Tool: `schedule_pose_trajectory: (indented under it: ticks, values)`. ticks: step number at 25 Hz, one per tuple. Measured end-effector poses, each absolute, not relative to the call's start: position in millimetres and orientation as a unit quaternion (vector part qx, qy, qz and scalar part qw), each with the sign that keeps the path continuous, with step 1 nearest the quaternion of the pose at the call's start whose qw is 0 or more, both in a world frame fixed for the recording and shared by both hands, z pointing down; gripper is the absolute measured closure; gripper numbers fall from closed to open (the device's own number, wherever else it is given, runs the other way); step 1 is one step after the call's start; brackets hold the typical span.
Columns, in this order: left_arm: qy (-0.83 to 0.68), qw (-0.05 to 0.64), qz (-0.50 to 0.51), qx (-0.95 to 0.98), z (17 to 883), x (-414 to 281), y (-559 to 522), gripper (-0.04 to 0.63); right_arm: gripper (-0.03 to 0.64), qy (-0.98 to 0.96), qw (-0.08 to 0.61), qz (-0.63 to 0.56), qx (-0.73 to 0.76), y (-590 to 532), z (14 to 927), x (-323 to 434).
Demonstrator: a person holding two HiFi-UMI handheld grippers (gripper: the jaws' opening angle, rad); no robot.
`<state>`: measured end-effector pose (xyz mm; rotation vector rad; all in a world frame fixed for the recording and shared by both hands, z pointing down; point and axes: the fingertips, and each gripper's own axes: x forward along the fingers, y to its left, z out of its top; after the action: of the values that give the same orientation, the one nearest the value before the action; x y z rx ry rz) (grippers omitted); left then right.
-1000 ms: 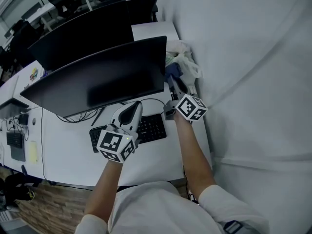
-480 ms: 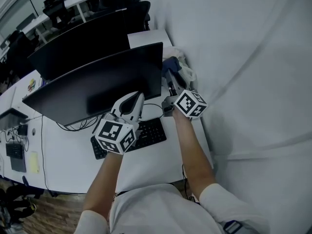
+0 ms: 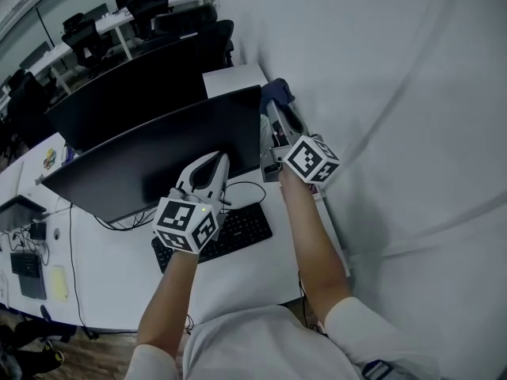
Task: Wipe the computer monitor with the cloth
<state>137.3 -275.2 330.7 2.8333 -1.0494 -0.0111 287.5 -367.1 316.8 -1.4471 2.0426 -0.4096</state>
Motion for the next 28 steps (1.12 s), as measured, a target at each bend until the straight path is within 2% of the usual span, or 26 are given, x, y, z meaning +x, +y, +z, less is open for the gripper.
schedule_pose_trajectory:
  ticks: [10,15,23,28]
  values:
    - [-0.341,0.054,-0.011,0.939,324,121,-273,0.589,0.497,0.755,0.35,-0.139,-0.537,-357,272,290]
    - [-0.342,0.053,-0.017,0.938,320,112,-269,0.589,0.497,0.748,0.379,-0.171,-0.517,-352,265,279]
    - [-0.346,0.053,-0.023,0.937,315,90,-264,0.589,0.499,0.717,0.479,-0.256,-0.437,-351,261,269]
    - [-0.346,0.05,-0.024,0.937,312,80,-261,0.589,0.499,0.707,0.468,-0.289,-0.445,-356,276,253]
